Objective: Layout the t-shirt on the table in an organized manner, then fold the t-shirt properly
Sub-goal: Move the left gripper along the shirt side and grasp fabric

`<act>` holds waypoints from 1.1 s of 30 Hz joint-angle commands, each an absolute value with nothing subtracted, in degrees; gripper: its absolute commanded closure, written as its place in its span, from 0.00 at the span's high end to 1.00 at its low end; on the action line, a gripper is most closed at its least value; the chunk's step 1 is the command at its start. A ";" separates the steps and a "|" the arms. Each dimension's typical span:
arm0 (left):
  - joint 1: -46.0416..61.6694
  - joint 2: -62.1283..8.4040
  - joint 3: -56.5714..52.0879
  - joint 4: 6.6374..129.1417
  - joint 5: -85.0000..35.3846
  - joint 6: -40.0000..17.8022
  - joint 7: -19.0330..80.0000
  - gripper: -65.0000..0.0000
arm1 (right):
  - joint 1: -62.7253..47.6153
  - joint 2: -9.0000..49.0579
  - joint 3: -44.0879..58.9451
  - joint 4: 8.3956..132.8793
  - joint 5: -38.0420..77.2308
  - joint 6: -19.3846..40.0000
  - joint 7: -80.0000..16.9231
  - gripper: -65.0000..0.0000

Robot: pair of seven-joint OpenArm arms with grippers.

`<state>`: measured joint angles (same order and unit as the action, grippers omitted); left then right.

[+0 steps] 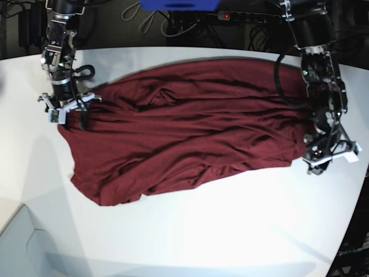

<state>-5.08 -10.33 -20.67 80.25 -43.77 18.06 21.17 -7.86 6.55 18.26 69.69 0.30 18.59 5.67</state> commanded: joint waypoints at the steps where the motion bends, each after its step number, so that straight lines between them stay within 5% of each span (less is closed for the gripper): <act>1: -7.78 -10.86 -19.56 79.69 -42.51 17.80 19.91 0.48 | -7.96 6.90 18.42 70.02 0.13 18.24 4.18 0.52; 8: -11.82 -10.68 -14.99 70.81 -40.57 17.80 19.38 0.48 | -7.96 6.90 18.42 70.02 0.13 18.24 4.09 0.52; 14: -13.32 -9.36 -14.99 66.59 -40.13 17.54 19.38 0.32 | -7.69 6.90 18.42 70.02 0.13 18.24 4.09 0.52; 33: -17.27 -8.75 -9.45 61.41 -40.04 17.54 19.38 0.31 | -7.52 6.90 18.42 70.02 0.13 18.24 4.26 0.52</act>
